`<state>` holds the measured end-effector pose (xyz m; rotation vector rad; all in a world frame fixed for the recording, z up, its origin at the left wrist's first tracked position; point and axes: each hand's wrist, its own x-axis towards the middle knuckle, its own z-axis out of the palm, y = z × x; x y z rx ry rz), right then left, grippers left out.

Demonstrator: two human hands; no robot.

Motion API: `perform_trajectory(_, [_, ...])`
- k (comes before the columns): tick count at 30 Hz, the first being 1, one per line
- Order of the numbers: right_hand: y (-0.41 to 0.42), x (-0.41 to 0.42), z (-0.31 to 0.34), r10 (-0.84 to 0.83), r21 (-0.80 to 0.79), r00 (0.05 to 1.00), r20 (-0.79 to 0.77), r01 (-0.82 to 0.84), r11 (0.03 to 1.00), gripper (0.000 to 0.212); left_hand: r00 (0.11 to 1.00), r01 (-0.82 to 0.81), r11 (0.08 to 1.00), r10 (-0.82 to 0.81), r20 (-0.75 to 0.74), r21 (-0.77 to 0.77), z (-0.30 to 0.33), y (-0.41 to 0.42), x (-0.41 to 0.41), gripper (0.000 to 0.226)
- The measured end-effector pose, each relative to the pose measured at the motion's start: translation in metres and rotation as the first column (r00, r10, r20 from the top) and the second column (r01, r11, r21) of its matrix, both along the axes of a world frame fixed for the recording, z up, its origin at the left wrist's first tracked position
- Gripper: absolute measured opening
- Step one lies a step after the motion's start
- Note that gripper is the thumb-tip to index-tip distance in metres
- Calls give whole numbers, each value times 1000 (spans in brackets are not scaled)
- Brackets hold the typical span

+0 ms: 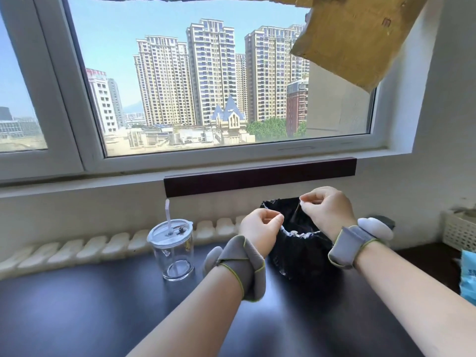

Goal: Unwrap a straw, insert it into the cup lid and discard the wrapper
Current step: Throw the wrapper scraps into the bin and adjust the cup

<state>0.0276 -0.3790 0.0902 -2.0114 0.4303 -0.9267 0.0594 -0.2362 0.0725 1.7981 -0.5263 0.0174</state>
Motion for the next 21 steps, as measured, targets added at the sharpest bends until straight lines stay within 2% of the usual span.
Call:
perform_trajectory(3, [-4,14,-10,26,-97,993,-111,-36,995,14,1000,-12,1000,12,15,11,-2,-7,9,8])
perform_trajectory(7, [-6,23,-17,37,-120,971,-236,-67,990,22,999,-33,999,32,25,24,-7,-9,15,17])
perform_trajectory(10, [-4,21,-13,39,-55,970,-239,-54,997,32,998,-57,998,57,27,22,-10,-7,16,18])
perform_trajectory(15, [6,12,-10,32,-9,983,-181,-34,999,29,998,-57,998,56,13,20,-9,3,10,18])
perform_trajectory(21, [39,-8,2,141,2,980,-139,-142,990,28,999,-45,998,45,0,51,-4,23,-6,17])
